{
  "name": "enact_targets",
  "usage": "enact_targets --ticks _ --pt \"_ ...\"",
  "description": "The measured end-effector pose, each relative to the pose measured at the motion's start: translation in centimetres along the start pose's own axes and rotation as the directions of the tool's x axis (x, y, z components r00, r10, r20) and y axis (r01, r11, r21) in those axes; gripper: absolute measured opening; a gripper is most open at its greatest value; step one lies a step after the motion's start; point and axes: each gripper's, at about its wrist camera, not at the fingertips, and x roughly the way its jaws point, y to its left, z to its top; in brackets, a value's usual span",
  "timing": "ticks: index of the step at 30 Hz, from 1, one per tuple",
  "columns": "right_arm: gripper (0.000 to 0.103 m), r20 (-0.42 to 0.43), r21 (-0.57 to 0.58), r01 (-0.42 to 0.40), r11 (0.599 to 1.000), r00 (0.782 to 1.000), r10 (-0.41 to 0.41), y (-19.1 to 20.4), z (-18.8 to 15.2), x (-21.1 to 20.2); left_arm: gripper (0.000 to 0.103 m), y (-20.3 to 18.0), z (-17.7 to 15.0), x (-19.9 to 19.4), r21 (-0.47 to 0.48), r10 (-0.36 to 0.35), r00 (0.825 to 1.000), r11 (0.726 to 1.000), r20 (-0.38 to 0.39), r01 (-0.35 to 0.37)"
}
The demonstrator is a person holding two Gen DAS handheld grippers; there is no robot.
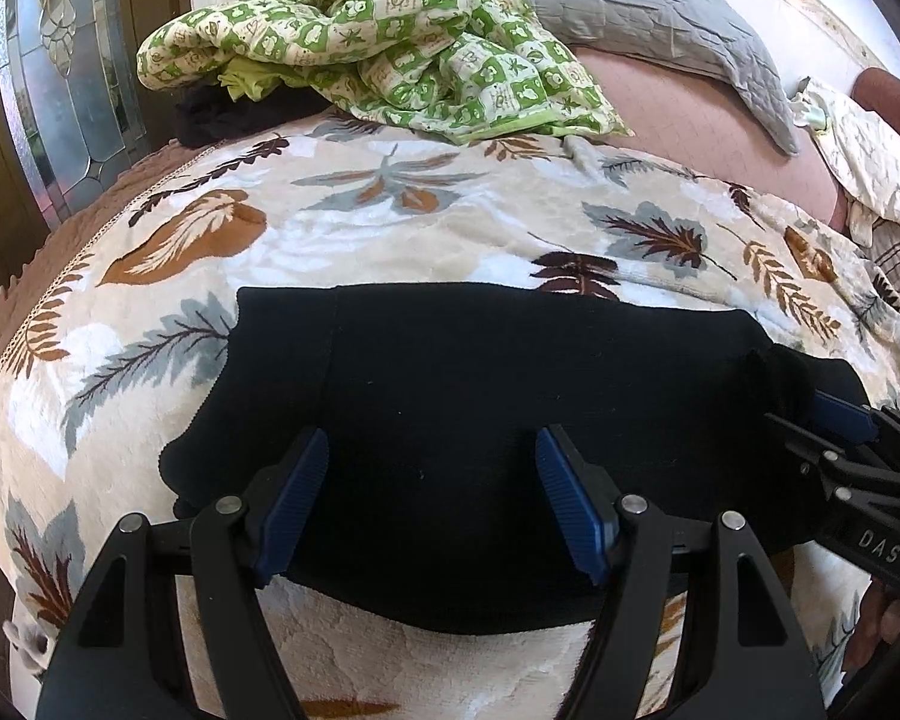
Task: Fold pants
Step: 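Press the folded black pants flat with both open grippers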
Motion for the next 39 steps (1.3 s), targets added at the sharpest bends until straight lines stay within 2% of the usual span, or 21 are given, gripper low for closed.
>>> enact_targets --ticks 6,12,20,36,39 --pt "0.066 -0.012 -0.005 0.003 1.0 1.0 -0.004 0.4 0.1 0.1 0.074 -0.1 -0.2 0.2 0.005 -0.006 1.0 1.0 0.002 0.006" --pt "0.066 0.011 -0.014 0.011 1.0 1.0 -0.011 1.0 0.5 -1.0 0.075 0.0 -0.1 0.1 0.002 -0.016 1.0 1.0 0.003 0.016" --pt "0.068 0.052 -0.074 0.082 0.994 0.996 -0.079 2.6 1.4 -2.5 0.075 1.7 0.1 -0.9 -0.097 -0.097 0.994 0.99 0.049 0.102" --pt "0.069 0.041 -0.119 0.104 0.988 0.994 -0.099 3.4 1.3 -2.2 0.075 1.7 0.1 -1.0 -0.093 -0.08 0.995 0.992 0.059 0.085" --pt "0.069 0.049 -0.133 0.131 0.982 0.991 -0.126 3.5 1.3 -2.1 0.075 1.8 0.0 -0.9 -0.091 -0.074 0.996 0.993 0.053 0.078"
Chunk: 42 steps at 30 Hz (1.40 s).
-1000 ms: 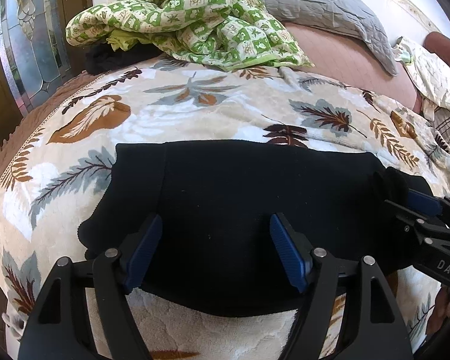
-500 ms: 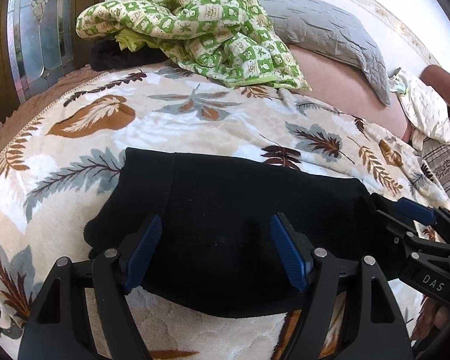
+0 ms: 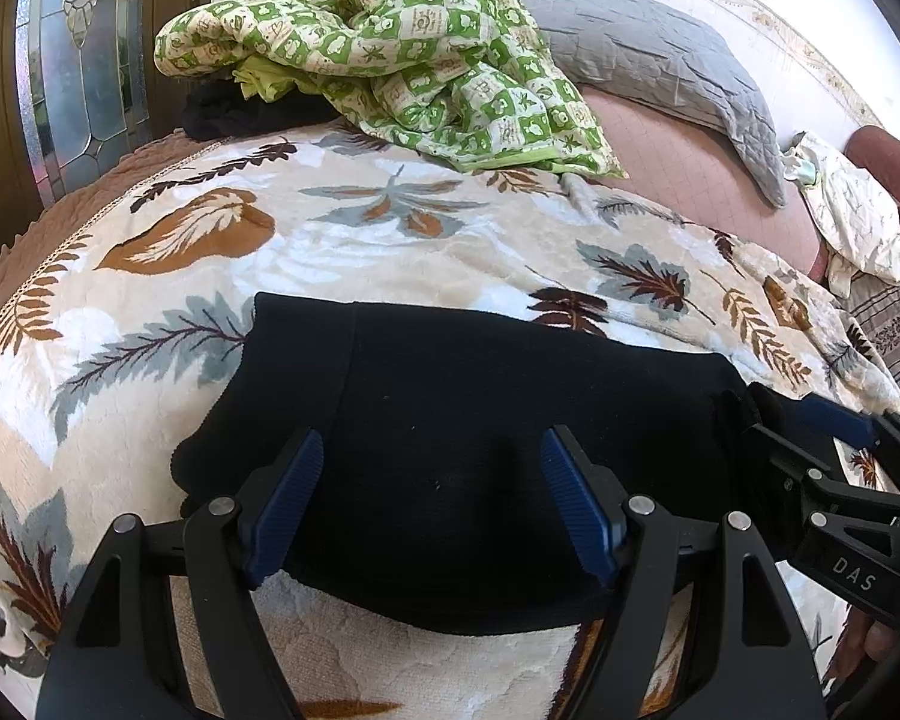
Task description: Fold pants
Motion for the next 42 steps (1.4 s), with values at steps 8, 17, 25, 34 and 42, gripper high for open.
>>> enact_targets --ticks 8,17,25,34,42 --pt "0.07 0.001 -0.033 0.09 0.995 0.996 -0.09 -0.4 -0.3 0.3 0.075 0.2 0.0 0.0 -0.01 -0.002 1.0 1.0 0.0 0.002" --pt "0.071 0.008 -0.063 0.143 0.988 0.99 -0.143 -0.6 -0.4 0.6 0.075 0.3 0.0 0.0 -0.01 -0.003 1.0 1.0 0.0 0.003" --pt "0.072 0.002 -0.069 0.136 0.988 0.991 -0.136 -0.6 -0.6 0.8 0.075 0.4 0.0 -0.1 -0.012 0.0 1.0 1.0 0.001 0.0" --pt "0.072 -0.006 -0.046 0.089 0.995 0.996 -0.089 -0.7 -0.7 0.9 0.075 0.8 -0.1 -0.6 -0.024 -0.007 1.0 1.0 0.011 0.008" --pt "0.078 0.008 -0.03 -0.181 0.983 0.983 0.182 -0.1 1.9 1.5 0.085 4.8 -1.8 -5.1 -0.227 -0.015 0.999 0.974 0.05 0.026"
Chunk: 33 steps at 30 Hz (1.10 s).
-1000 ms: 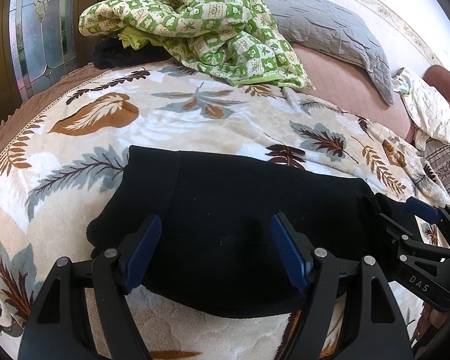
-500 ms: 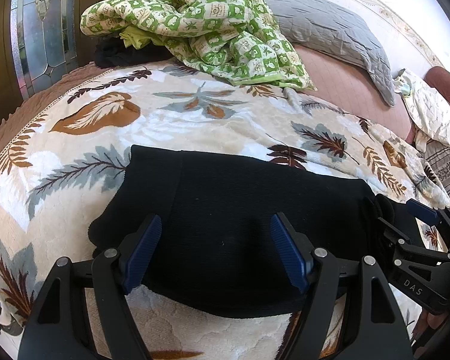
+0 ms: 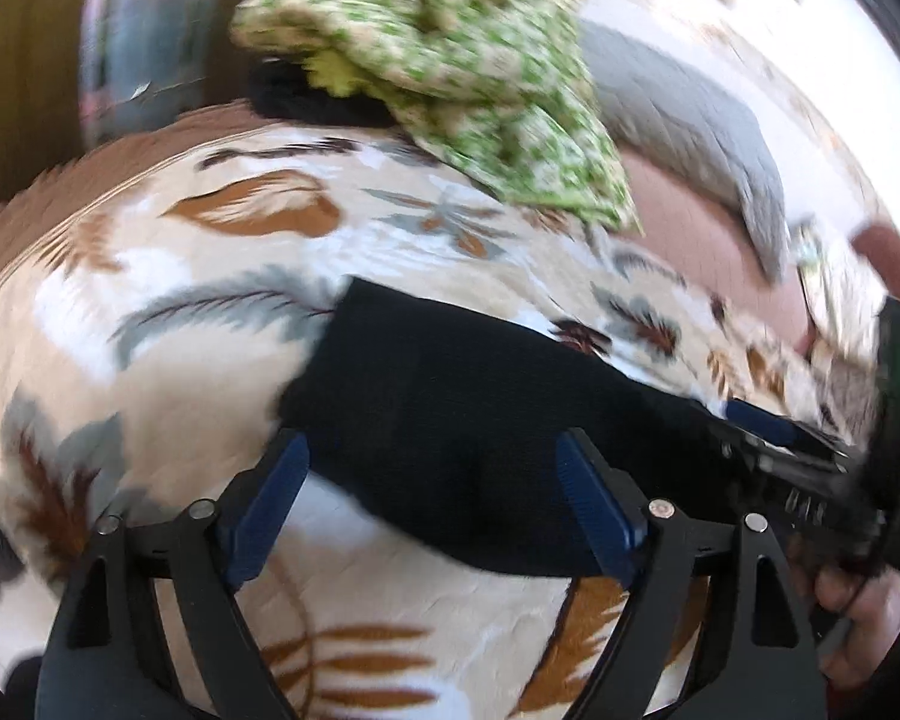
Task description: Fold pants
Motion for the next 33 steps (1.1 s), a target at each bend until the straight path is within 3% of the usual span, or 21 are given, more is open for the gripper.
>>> enact_targets --ticks 2,5,8,13,16,17,19,20,21,22,25,28,30,33 --pt "0.081 0.006 0.017 -0.138 0.99 0.99 0.138 0.3 1.6 0.7 0.085 1.0 -0.6 -0.9 -0.034 0.046 0.999 0.998 0.018 -0.045" --pt "0.081 -0.008 -0.012 -0.275 0.961 0.961 0.275 1.9 4.1 2.4 0.086 2.3 -1.2 -1.1 -0.087 0.075 0.997 0.993 0.002 -0.075" --pt "0.083 -0.022 -0.118 -0.337 0.934 0.941 0.337 5.1 6.2 4.4 0.086 3.3 -1.1 0.0 -0.142 0.084 0.996 0.986 -0.03 -0.088" --pt "0.083 -0.132 -0.225 -0.453 0.862 0.891 0.434 10.2 8.6 8.6 0.087 4.0 -0.7 3.3 -0.219 0.058 0.993 0.973 -0.104 -0.079" --pt "0.083 -0.186 -0.261 -0.496 0.828 0.868 0.461 12.1 8.8 10.8 0.103 3.8 -0.4 4.2 -0.246 0.051 0.996 0.967 -0.076 -0.069" --pt "0.082 -0.2 -0.257 -0.504 0.825 0.862 0.465 12.4 8.7 11.4 0.103 3.7 -0.4 4.4 -0.26 0.046 0.997 0.964 -0.069 -0.062" --pt "0.063 -0.239 -0.223 -0.526 0.82 0.846 0.477 12.9 8.1 12.9 0.103 3.5 -0.3 4.6 -0.259 0.054 0.997 0.964 -0.057 -0.067" --pt "0.039 -0.245 -0.205 -0.531 0.822 0.841 0.483 12.8 7.8 13.4 0.084 3.2 -0.2 4.6 -0.249 0.028 0.999 0.968 -0.044 -0.038" --pt "0.027 -0.236 -0.187 -0.531 0.826 0.841 0.487 12.6 7.6 13.6 0.063 3.1 0.0 4.5 -0.25 -0.009 0.999 0.968 -0.033 0.001" --pt "0.021 -0.216 -0.156 -0.546 0.824 0.832 0.511 12.0 7.7 13.4 0.03 2.7 0.3 4.3 -0.245 -0.045 0.999 0.969 -0.028 0.037" --pt "0.017 -0.115 -0.086 -0.593 0.801 0.804 0.583 9.6 8.3 10.5 0.022 0.4 1.3 2.2 -0.171 -0.127 0.991 0.976 0.042 0.132" --pt "0.014 0.023 -0.073 -0.588 0.805 0.806 0.591 5.8 8.8 5.0 0.021 -4.1 1.8 -1.0 -0.041 -0.238 0.964 0.969 0.123 0.244" --pt "0.01 0.117 -0.049 -0.578 0.814 0.807 0.58 2.6 8.4 1.2 0.021 -8.0 1.8 -2.7 0.064 -0.331 0.934 0.944 0.132 0.325" --pt "0.01 0.246 0.027 -0.544 0.839 0.817 0.522 -3.8 6.5 -4.0 0.021 -13.7 0.0 -3.1 0.187 -0.459 0.886 0.878 0.064 0.441"
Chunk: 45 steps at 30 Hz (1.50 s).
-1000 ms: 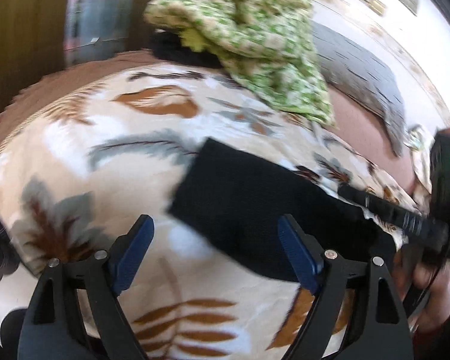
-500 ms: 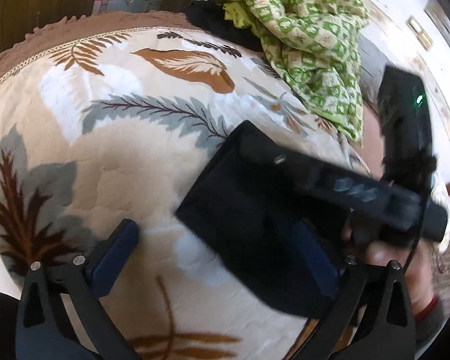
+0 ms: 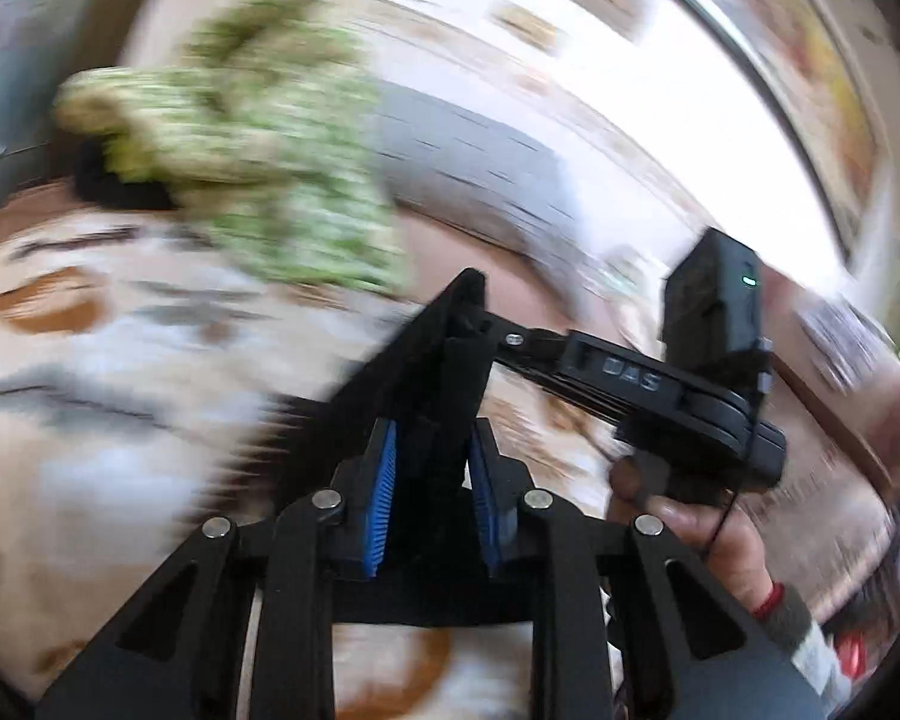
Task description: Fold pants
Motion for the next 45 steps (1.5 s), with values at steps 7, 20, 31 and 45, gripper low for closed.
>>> enact_targets --ticks 7,20,31,45 --pt "0.01 -0.006 0.272 0.284 0.92 0.956 -0.294 -9.7 -7.3 -11.1 0.018 -5.8 -6.7 10.3 0.119 -0.068 0.952 0.987 -0.299 0.108" --pt "0.084 -0.033 0.402 0.271 0.875 0.959 -0.282 -10.7 -11.3 -12.0 0.084 -0.4 -2.5 3.8 0.147 0.082 0.98 0.988 -0.179 -0.056" --pt "0.009 -0.041 0.28 0.318 0.906 0.947 -0.319 -6.5 -10.5 -12.5 0.084 1.2 -2.6 5.7 0.088 0.172 0.963 0.984 -0.205 -0.157" --pt "0.05 -0.048 0.361 0.477 0.802 0.868 -0.494 -9.1 -11.5 -17.1 0.084 0.5 -1.8 9.1 0.177 0.283 0.928 0.954 -0.243 -0.244"
